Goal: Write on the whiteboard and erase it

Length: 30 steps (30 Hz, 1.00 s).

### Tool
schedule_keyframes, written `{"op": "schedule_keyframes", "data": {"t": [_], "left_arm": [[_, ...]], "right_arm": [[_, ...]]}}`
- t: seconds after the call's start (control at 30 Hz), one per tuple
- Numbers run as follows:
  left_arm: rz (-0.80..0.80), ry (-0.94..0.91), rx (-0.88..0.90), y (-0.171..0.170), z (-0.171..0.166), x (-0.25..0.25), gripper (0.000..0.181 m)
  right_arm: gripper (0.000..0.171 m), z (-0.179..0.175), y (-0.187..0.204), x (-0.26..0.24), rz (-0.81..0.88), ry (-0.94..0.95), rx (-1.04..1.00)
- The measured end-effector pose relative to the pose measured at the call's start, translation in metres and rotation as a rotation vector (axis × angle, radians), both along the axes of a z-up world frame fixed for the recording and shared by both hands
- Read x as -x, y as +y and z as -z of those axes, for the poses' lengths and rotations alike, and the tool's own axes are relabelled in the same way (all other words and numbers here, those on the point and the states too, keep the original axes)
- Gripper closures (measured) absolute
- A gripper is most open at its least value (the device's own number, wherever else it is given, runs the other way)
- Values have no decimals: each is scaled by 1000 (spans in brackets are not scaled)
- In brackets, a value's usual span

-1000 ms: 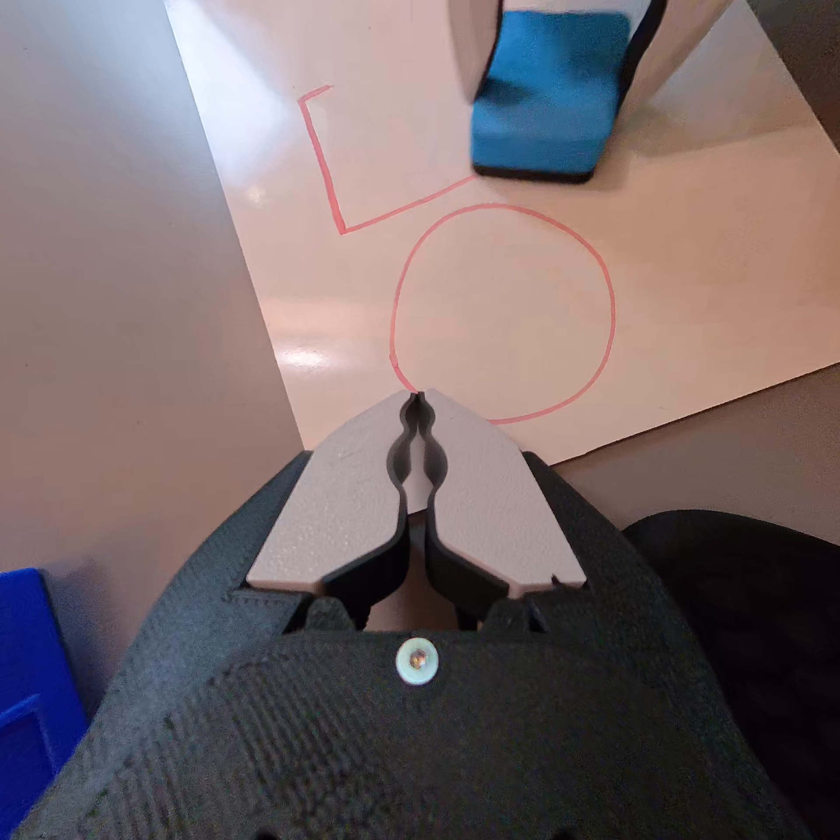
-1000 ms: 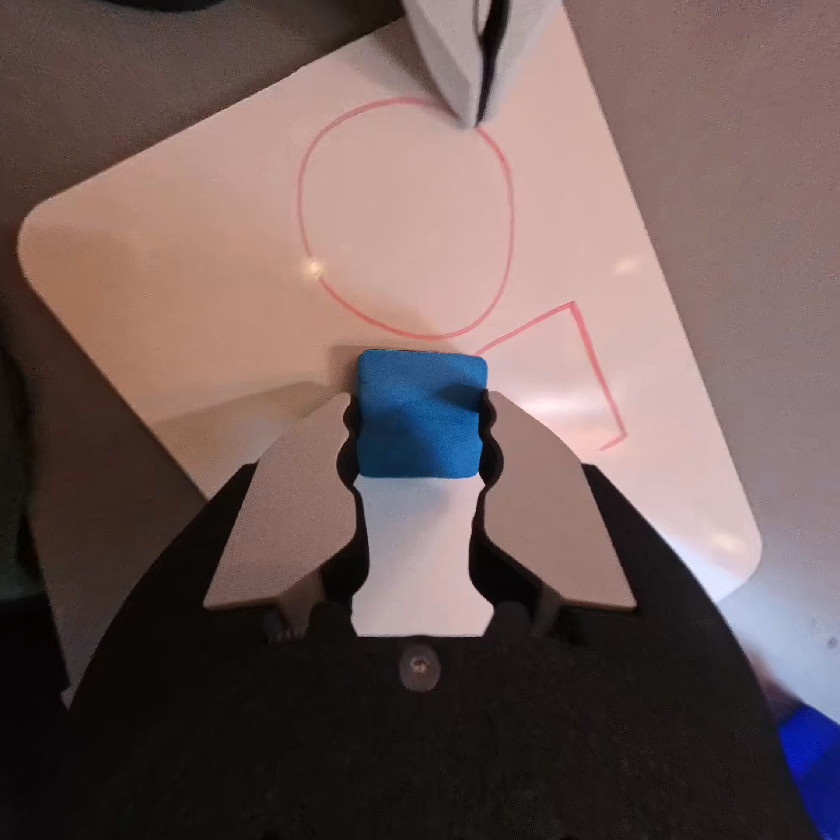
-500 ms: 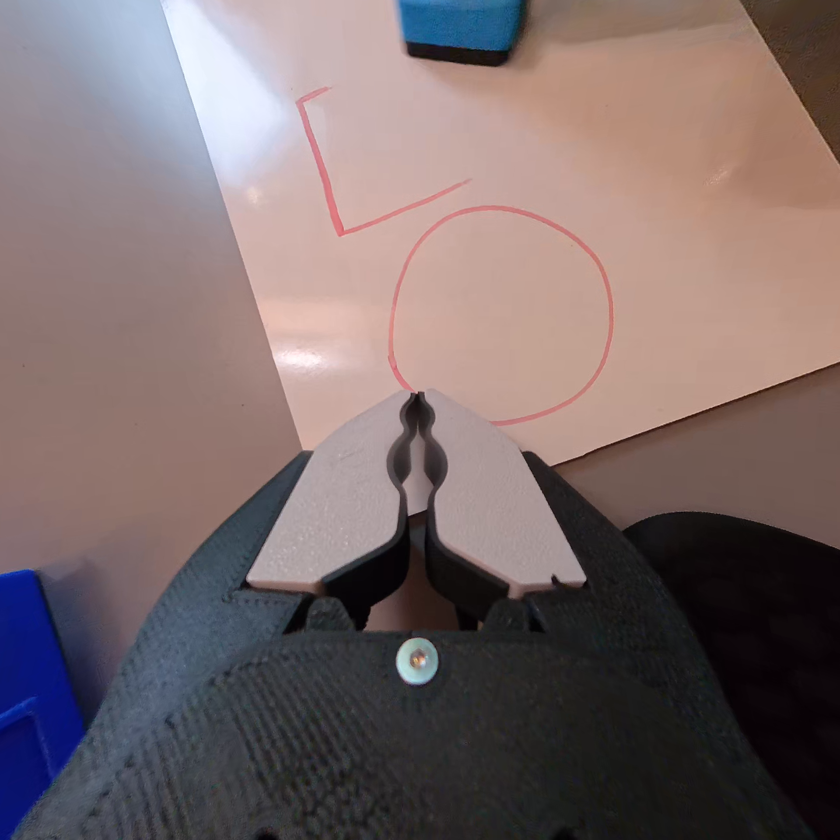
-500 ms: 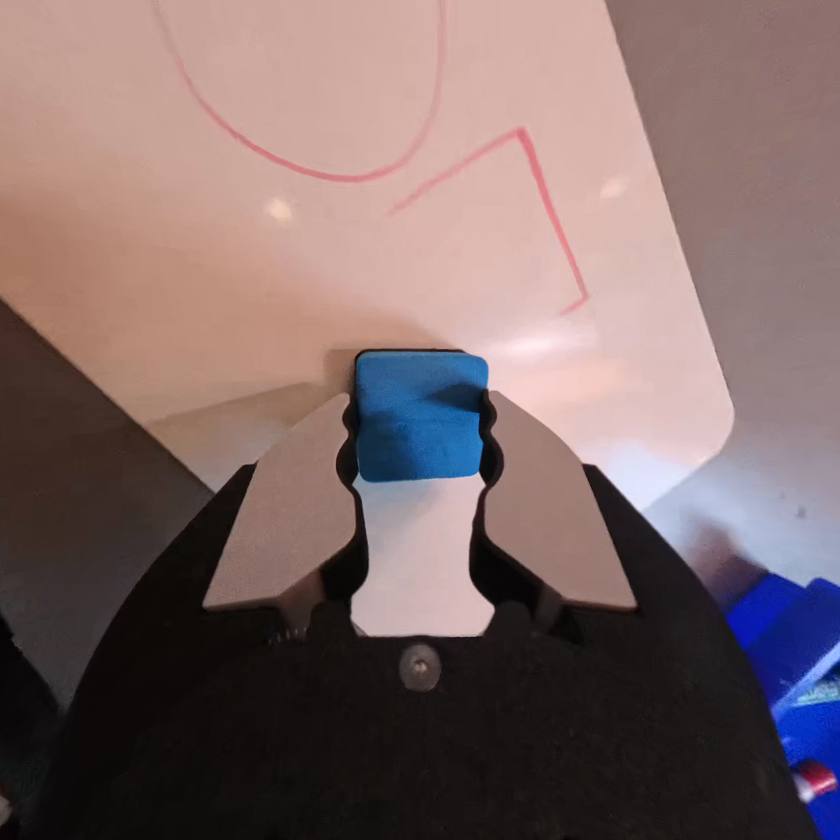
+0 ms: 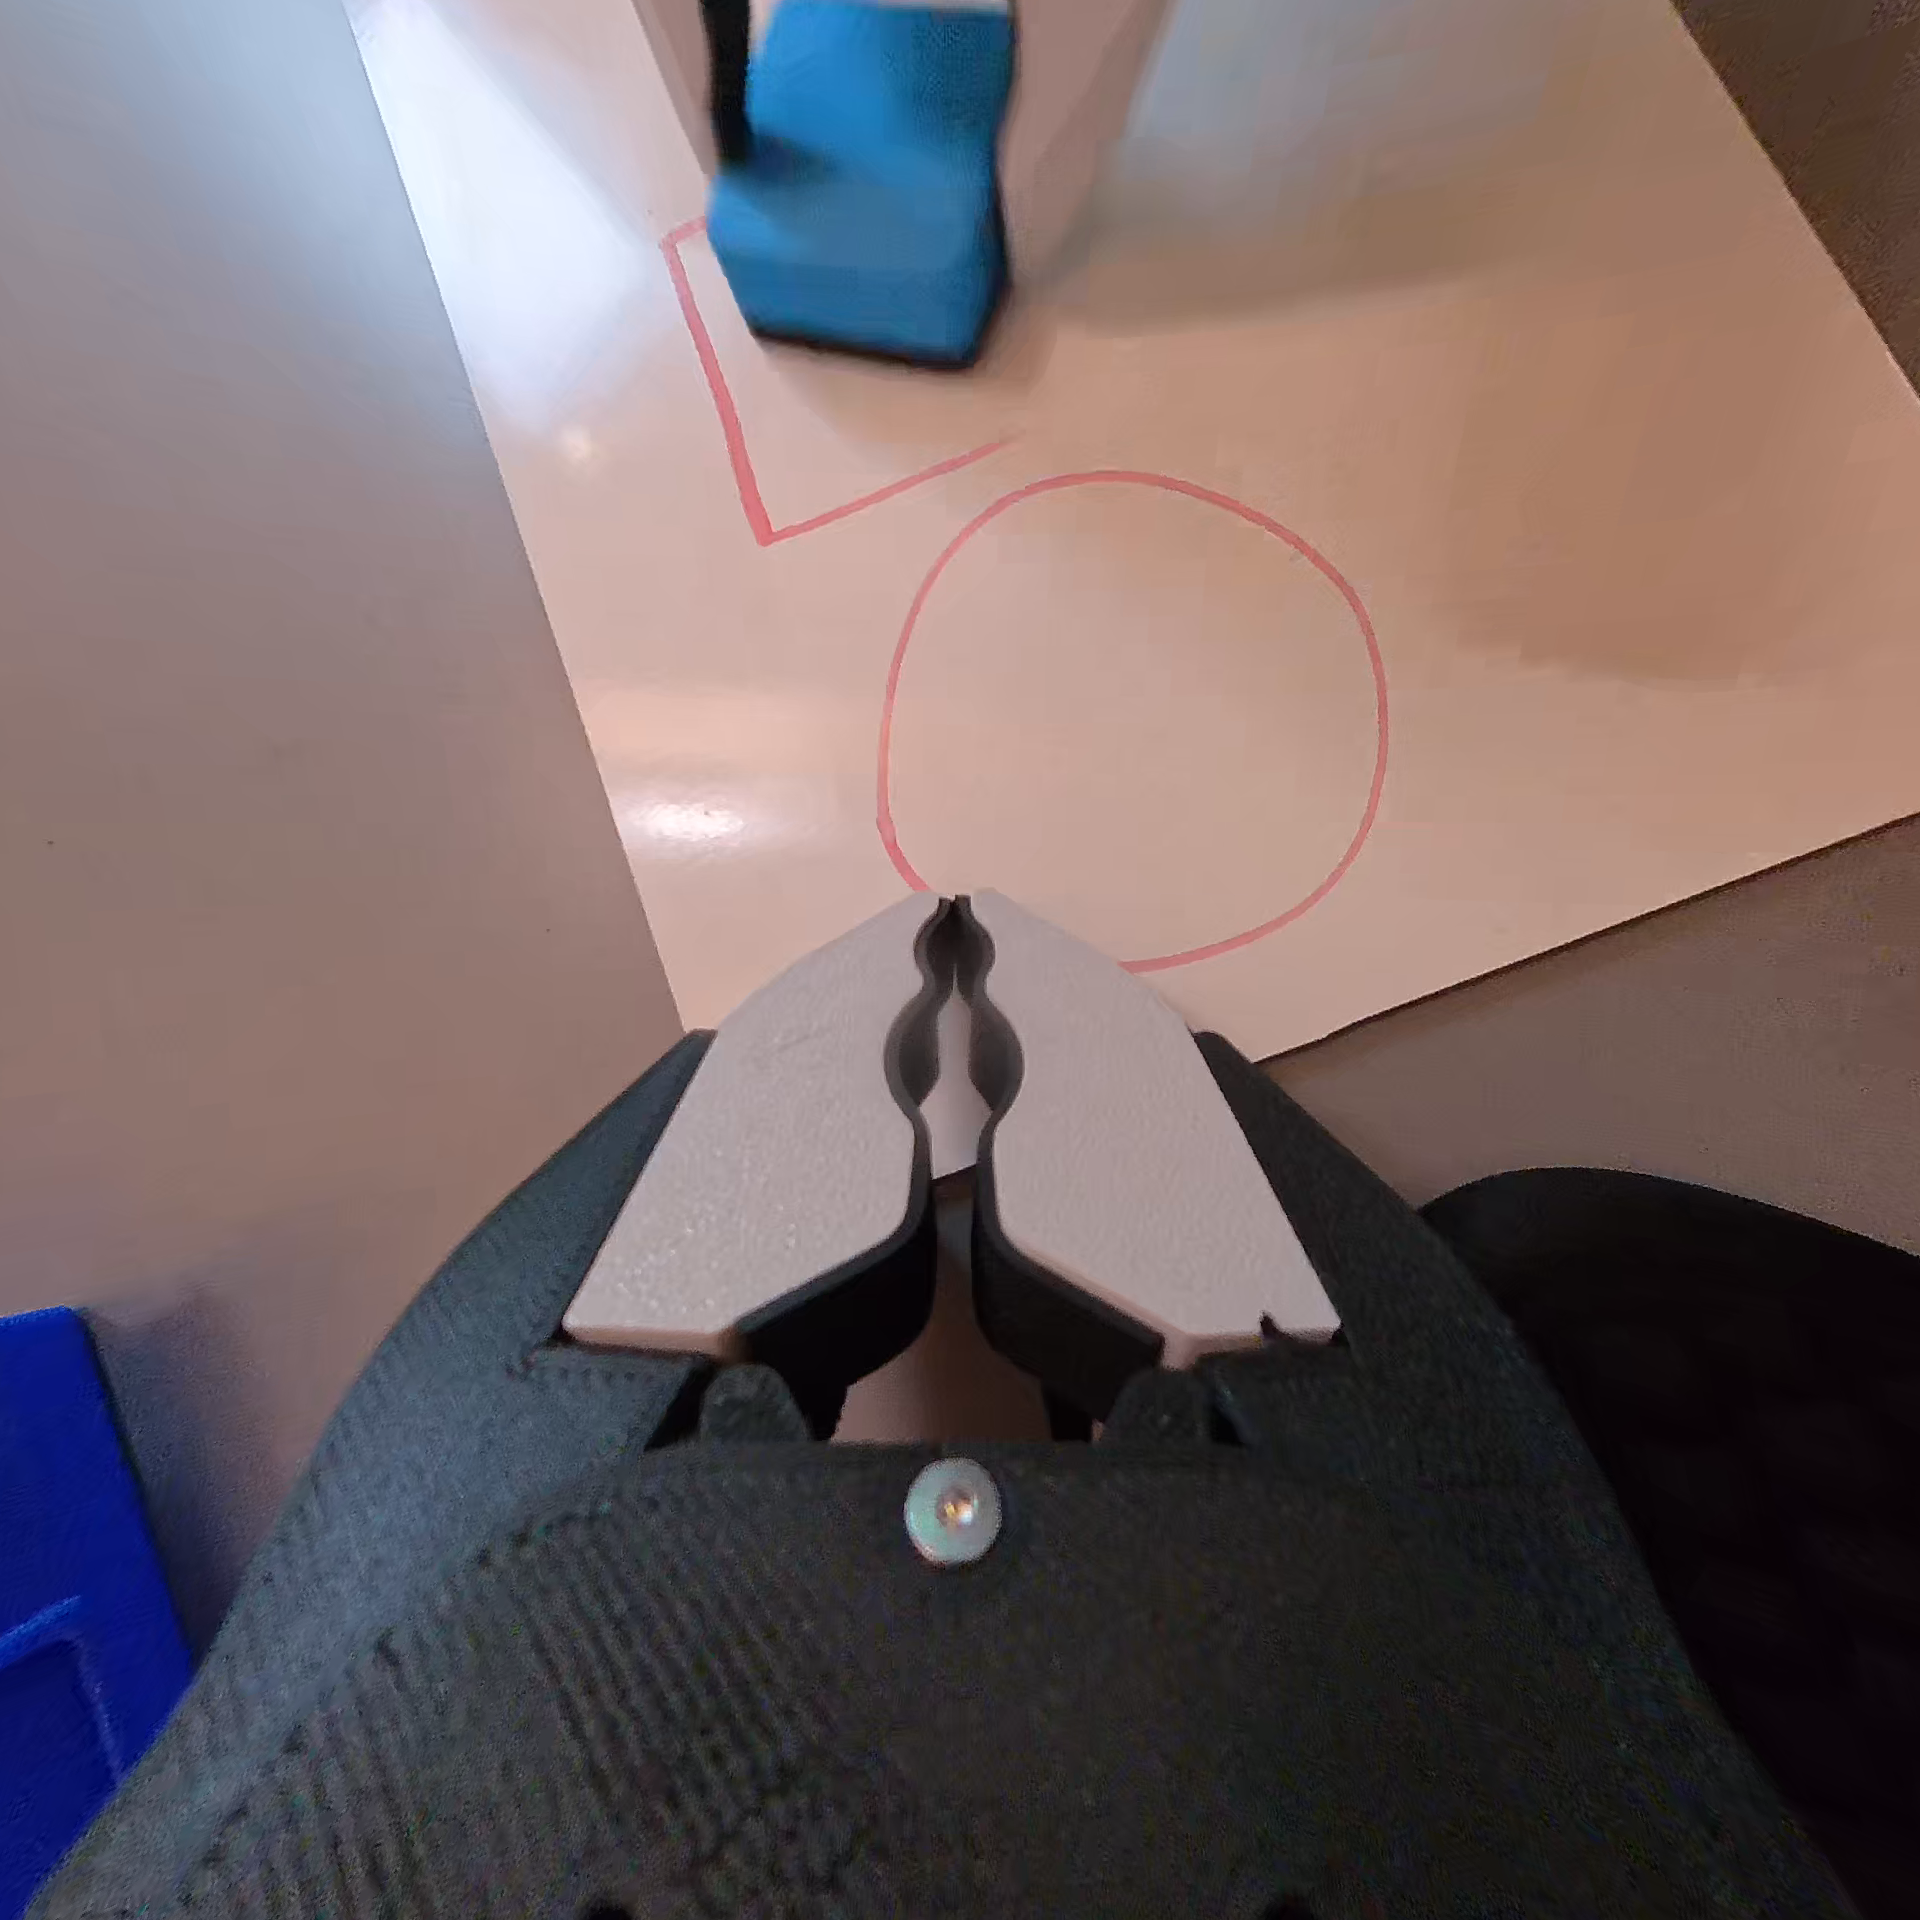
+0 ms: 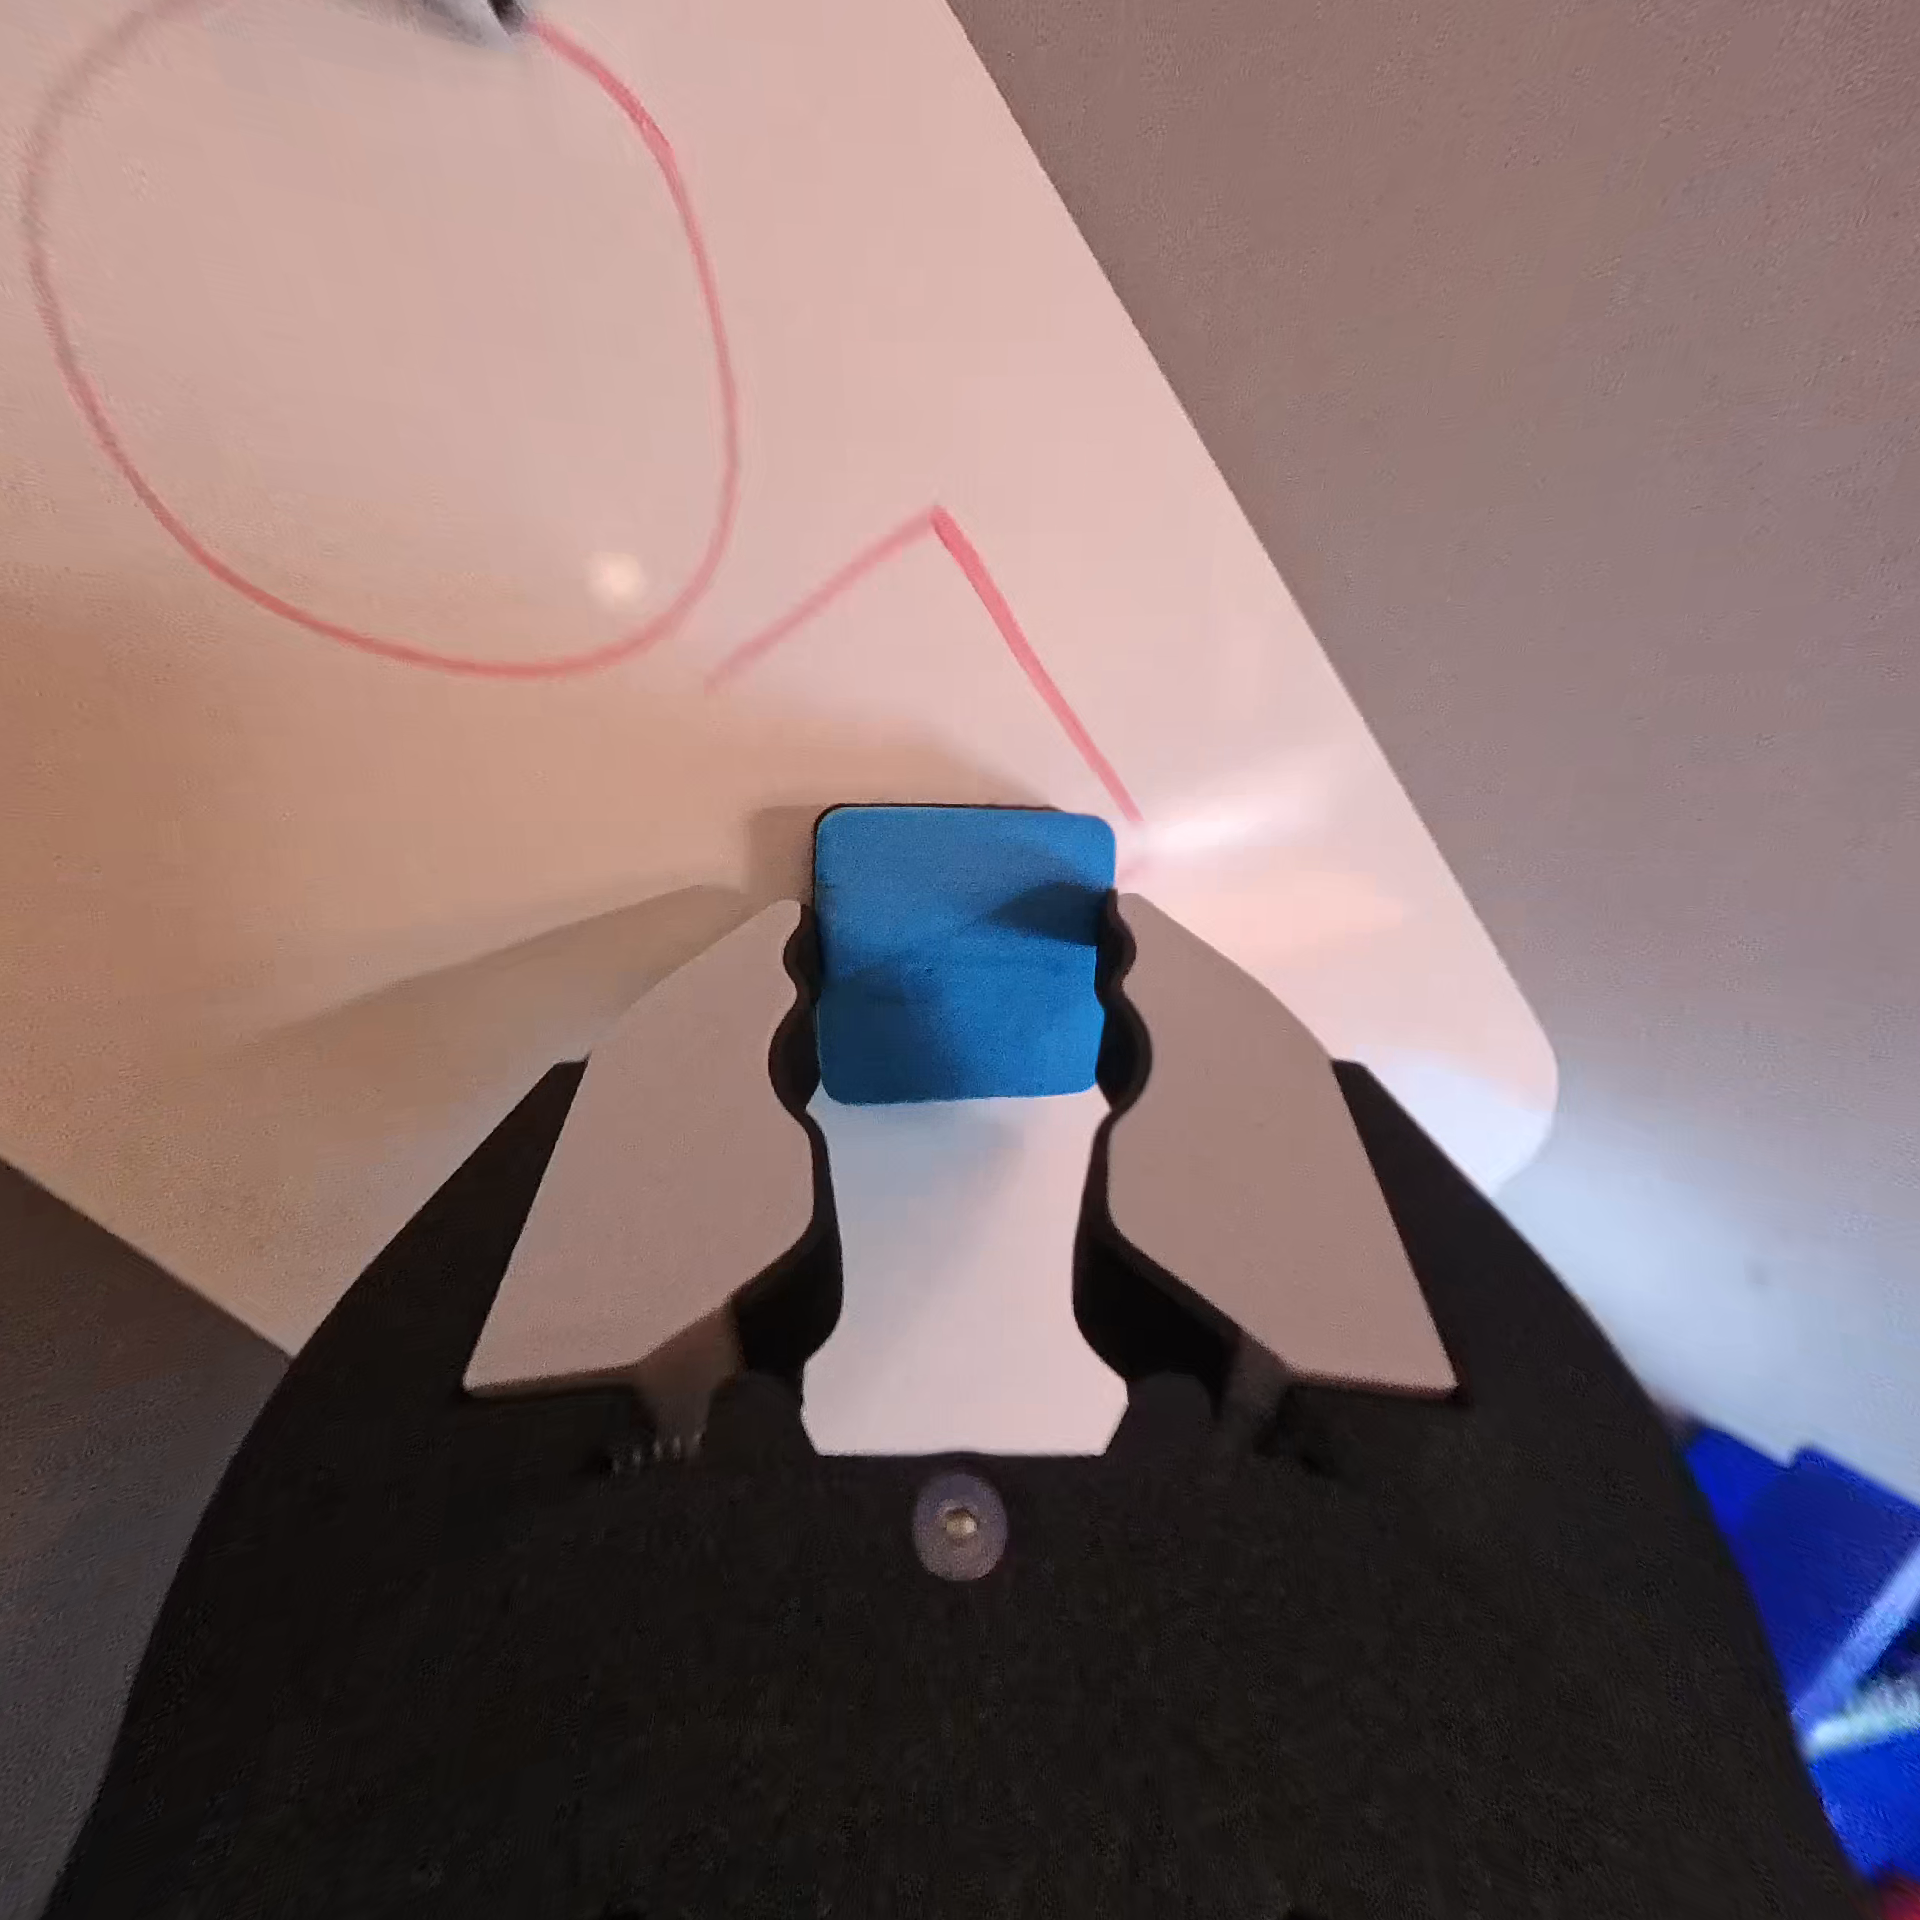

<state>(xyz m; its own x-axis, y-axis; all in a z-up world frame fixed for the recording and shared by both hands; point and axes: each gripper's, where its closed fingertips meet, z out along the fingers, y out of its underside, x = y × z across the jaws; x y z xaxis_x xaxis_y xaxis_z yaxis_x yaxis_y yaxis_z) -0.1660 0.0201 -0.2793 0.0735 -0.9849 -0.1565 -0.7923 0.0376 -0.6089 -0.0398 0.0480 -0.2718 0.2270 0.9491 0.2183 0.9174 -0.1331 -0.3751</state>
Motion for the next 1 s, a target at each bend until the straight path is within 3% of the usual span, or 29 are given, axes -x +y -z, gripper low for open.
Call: {"op": "schedule_keyframes", "data": {"t": [0.1,0.2,0.3,0.4,0.5,0.57,0.63,0.77,0.83,0.9,1.0], "left_arm": [[-3,-3,6,0,0,0,181],[-3,-3,8,0,0,1,181],[-2,-2,7,-1,-1,1,181],[-5,0,1,-1,-1,1,181],[-8,1,3,-1,-1,1,181],[-9,-1,3,-1,-2,1,181],[-7,-2,5,-1,-2,1,181],[-2,-2,-25,3,-5,4,181],[60,-99,23,-12,-22,-4,181],[172,-169,56,-36,-39,-14,181],[376,-123,92,-81,-33,-22,181]], "right_arm": [[120,0,-42,40,-170,56,1],[120,0,-64,13,-205,-6,38],[120,0,-23,-23,-48,-28,20],[120,0,8,1,7,26,-4],[120,0,-35,50,-181,73,-1],[120,0,-61,40,-249,23,21],[120,0,-56,11,-195,-30,28],[119,0,-1,-17,41,-16,-2],[119,-1,-1,2,-3,-12,-69],[119,-1,-28,23,-126,23,-61],[119,0,-48,8,-173,-3,7]]}}
